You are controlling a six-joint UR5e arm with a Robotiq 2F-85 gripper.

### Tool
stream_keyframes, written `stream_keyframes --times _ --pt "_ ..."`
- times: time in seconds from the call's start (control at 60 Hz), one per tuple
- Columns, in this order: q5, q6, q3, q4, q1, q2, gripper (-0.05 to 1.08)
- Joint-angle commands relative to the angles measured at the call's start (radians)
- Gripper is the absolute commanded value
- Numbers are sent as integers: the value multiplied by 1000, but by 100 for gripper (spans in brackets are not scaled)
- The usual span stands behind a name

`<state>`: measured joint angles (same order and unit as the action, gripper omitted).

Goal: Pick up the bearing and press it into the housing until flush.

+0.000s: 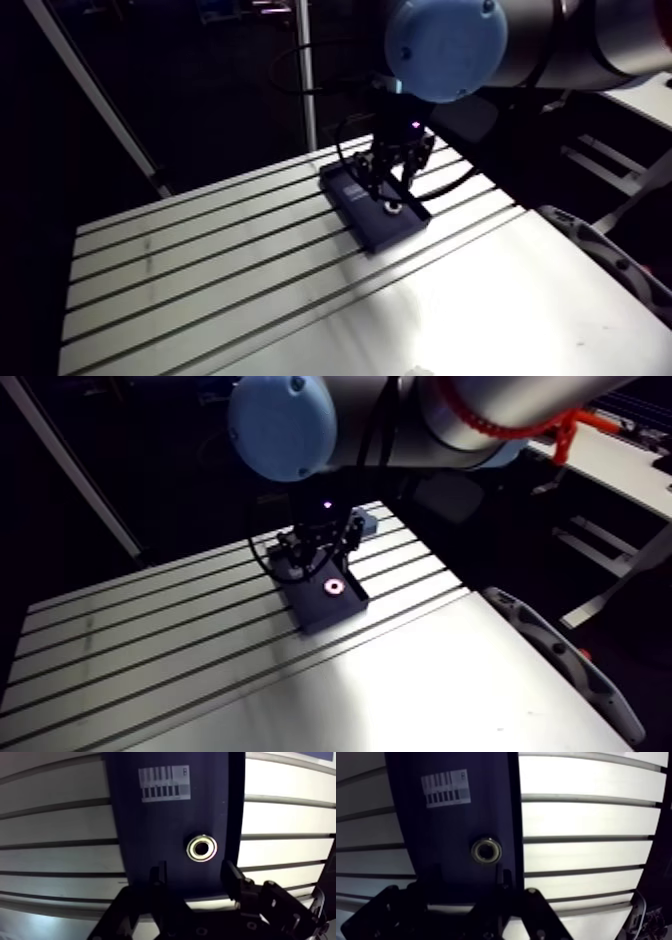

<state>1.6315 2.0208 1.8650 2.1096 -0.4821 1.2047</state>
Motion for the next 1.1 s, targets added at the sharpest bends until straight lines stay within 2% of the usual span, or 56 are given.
stream_keyframes --times 0.017,0.533,0.683,1.1 --pt "1 25 10 40 -7 -4 35" --pt "3 23 12 40 -7 -32 37" --pt "12 22 12 43 -6 -41 37" --pt "12 20 16 48 -6 -52 37"
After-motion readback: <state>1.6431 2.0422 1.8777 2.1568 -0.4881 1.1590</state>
